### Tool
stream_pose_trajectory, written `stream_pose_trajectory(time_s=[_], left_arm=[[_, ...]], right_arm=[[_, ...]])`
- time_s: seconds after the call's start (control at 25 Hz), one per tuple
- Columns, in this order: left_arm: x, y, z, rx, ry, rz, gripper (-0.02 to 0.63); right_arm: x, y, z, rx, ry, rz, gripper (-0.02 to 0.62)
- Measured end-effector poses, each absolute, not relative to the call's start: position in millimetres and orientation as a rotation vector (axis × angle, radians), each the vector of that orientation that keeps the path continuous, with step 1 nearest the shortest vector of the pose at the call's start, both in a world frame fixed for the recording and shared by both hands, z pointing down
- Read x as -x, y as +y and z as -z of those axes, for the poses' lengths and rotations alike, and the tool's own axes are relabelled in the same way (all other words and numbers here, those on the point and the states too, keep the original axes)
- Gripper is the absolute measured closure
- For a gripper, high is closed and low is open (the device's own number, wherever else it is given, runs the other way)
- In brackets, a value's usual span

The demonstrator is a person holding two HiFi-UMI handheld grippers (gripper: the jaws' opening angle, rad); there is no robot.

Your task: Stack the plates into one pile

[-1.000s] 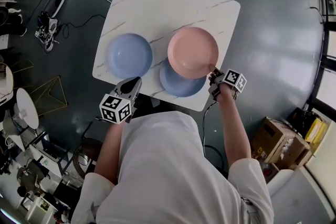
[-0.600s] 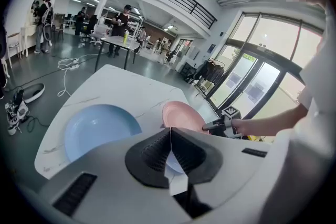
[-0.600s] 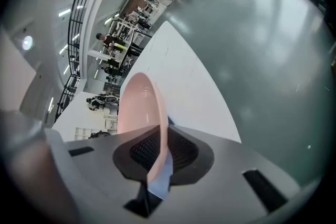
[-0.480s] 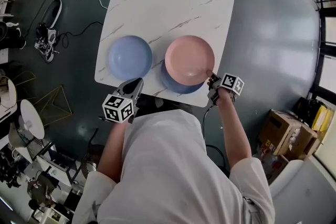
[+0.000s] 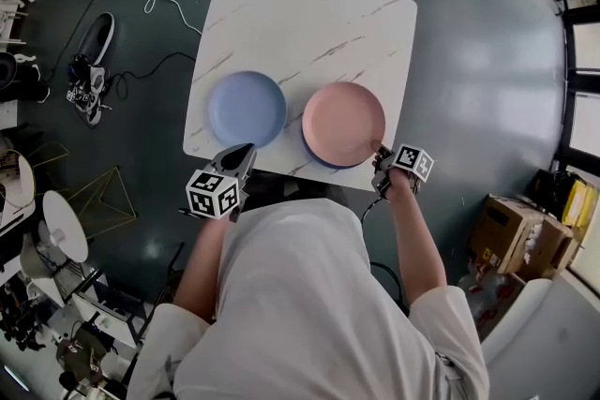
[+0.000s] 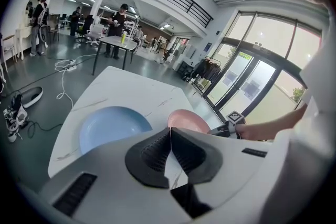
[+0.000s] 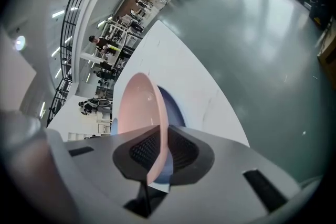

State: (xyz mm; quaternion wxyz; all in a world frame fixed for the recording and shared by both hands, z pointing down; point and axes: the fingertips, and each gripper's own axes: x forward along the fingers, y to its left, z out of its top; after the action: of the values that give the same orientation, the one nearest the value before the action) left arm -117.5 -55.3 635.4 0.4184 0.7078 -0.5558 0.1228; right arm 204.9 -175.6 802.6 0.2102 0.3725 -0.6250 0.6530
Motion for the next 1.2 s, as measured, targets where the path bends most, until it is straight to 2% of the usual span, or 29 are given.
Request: stream_pose_trajectory(time_s=[0.6,0.76,1.2], left_arm=[[138.5,-29.8,-644.8,-1.788,-1.338,-0.335,0.592],[142.9,-23.9,-651.2,-1.790,-1.322,-0.340,0.591],[163.2,-12.8,-677.0,-1.760,-1.296,-0.341,0.591]], right_arm=[[-214.4,-149.3,-804.9,-1.198,-1.688,-1.699,0.552],[-218.5,-154.8,-791.5,-1.236,-1.738,-1.582,0.537],[-203.8,-140.9,-748.7,-1.215,-1.893,-1.540,0.505]])
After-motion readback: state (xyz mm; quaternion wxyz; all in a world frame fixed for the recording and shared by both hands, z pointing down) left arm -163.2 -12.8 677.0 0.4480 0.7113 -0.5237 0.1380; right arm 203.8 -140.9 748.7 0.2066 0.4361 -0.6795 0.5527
